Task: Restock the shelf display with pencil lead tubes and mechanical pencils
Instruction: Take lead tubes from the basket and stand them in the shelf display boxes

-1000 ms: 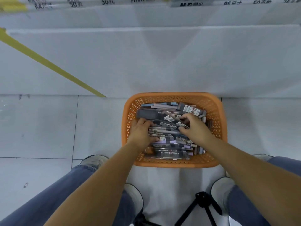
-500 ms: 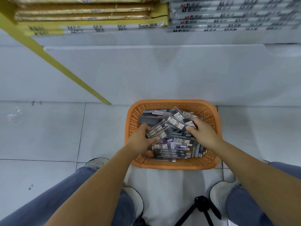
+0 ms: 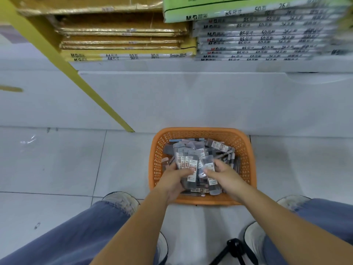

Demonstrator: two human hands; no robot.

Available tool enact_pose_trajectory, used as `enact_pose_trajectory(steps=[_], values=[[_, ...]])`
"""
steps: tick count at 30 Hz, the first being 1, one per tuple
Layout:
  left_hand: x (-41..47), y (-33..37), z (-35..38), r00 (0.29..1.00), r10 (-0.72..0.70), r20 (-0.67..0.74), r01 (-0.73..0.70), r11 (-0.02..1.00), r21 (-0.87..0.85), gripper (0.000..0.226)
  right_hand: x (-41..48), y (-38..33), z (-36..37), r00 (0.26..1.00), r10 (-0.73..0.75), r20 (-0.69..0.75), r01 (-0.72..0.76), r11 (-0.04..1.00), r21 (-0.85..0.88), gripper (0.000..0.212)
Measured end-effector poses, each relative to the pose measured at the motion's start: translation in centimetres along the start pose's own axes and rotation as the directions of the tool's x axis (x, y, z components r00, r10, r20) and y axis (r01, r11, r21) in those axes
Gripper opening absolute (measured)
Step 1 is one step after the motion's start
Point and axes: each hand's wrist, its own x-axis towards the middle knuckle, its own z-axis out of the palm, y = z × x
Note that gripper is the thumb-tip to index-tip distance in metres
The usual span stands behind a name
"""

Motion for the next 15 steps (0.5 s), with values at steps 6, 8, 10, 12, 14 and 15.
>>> enact_pose_trajectory(steps=[6,8,10,12,14,15], values=[[-1.5,2.2,1.8,0.996,0.085,0.015,-0.086,0.994,0.074,0.053,-1.7,-2.1,0.5,0.994,-0.08,0.071,0.079,0.997,0.019,0.037],[-2.4,3.1,2.5,0.995,0.099,-0.012,-0.098,0.993,0.066,0.051,-2.6,-3.3,0.1,0.992,-0.108,0.063,0.108,0.994,0.008,0.039],[-3.5,4.1,3.4,0.991,0.137,-0.015,-0.136,0.989,0.053,0.039,-3.6,-4.9,-0.4,0.988,-0.132,0.076,0.13,0.991,0.036,0.038],[-5.0,5.3,4.5,0.982,0.188,-0.015,-0.188,0.982,0.031,0.024,-4.9,-6.5,-0.8,0.982,-0.147,0.116,0.14,0.988,0.062,0.037],[-6.7,6.8,5.5,0.967,0.256,0.001,-0.256,0.967,-0.015,0.021,-6.6,-8.3,-1.4,0.972,-0.188,0.144,0.181,0.981,0.063,0.038],[-7.6,7.5,6.0,0.956,0.294,0.015,-0.293,0.956,-0.028,0.023,-7.5,-9.3,-1.8,0.964,-0.222,0.146,0.216,0.975,0.059,0.037]])
